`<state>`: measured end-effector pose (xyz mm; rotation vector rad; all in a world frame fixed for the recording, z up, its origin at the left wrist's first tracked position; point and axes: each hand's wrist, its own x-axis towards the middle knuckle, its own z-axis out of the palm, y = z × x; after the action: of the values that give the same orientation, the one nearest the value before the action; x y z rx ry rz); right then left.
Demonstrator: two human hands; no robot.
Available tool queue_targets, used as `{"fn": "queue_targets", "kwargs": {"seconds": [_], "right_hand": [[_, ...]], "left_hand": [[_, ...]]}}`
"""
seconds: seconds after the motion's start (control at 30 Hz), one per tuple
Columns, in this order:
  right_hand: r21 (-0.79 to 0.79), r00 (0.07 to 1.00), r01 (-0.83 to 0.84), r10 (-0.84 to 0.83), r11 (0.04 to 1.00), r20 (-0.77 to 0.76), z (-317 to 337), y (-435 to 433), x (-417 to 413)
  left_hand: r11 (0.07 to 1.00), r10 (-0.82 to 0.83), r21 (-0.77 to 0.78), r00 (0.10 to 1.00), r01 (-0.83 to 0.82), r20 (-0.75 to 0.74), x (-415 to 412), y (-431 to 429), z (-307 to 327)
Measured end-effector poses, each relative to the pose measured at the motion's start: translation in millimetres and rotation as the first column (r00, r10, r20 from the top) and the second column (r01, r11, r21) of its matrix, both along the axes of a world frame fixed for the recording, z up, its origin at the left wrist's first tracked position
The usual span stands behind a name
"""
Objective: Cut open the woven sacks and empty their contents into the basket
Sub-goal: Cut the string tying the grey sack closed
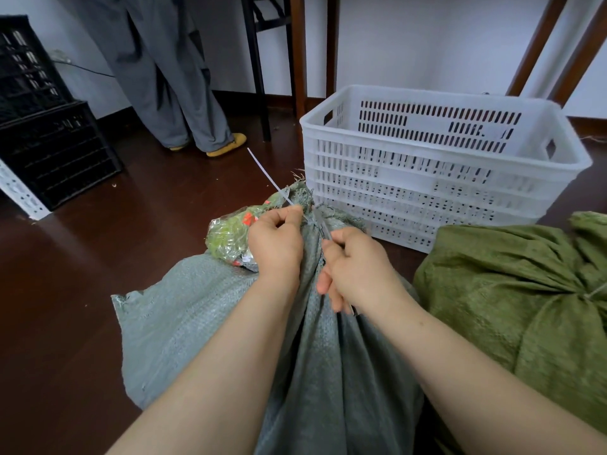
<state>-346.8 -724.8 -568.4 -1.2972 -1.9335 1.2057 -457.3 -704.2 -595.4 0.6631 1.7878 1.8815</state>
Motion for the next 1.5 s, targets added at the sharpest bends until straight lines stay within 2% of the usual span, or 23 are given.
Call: {"fn": "queue_targets", "kwargs": {"seconds": [0.1,0.17,0.37,0.6,0.93,1.23,1.5], "right_hand": [[0.199,0.978,-0.01,-0.032,0.98,0.205,-4.0,1.7,0.4],[0.264,0.956,-0.024,-0.055,0.964,0.288,-4.9,1.2,-1.1],[0.343,0.922,-0.013,-0.121,0.939,0.368,-0.2,-4.1,-3.7],[0.379,0.876,-0.078,-0.118,0.922,0.467,10.1,-11.1,-1.9],[0.4,0.873,-0.1,-0.113,0.911,0.474,11.4,-16.4,-1.1],[0.322,0.896,-0.025,-0.122,0.946,0.426,9.7,-6.7,-15.8],[0.341,0.904,-0.075,-0.081,0.937,0.419,6.1,-19.3,-18.3]], "left_hand": [[1.0,0.006,0.015,1.0,-0.006,-0.018,1.1,-1.1,0.3],[0.999,0.006,0.036,1.0,-0.005,-0.03,2.4,-2.1,0.7],[0.998,0.007,0.063,0.995,-0.001,-0.1,7.4,-4.5,1.2],[0.996,0.007,0.088,0.992,0.005,-0.129,10.1,-6.2,2.7],[0.997,0.005,0.083,0.995,0.003,-0.103,9.9,-7.8,5.8],[0.997,-0.031,0.069,0.997,0.036,-0.07,7.0,-9.9,8.9],[0.996,0.015,0.09,1.0,-0.014,-0.016,-4.6,-4.0,12.7]]}}
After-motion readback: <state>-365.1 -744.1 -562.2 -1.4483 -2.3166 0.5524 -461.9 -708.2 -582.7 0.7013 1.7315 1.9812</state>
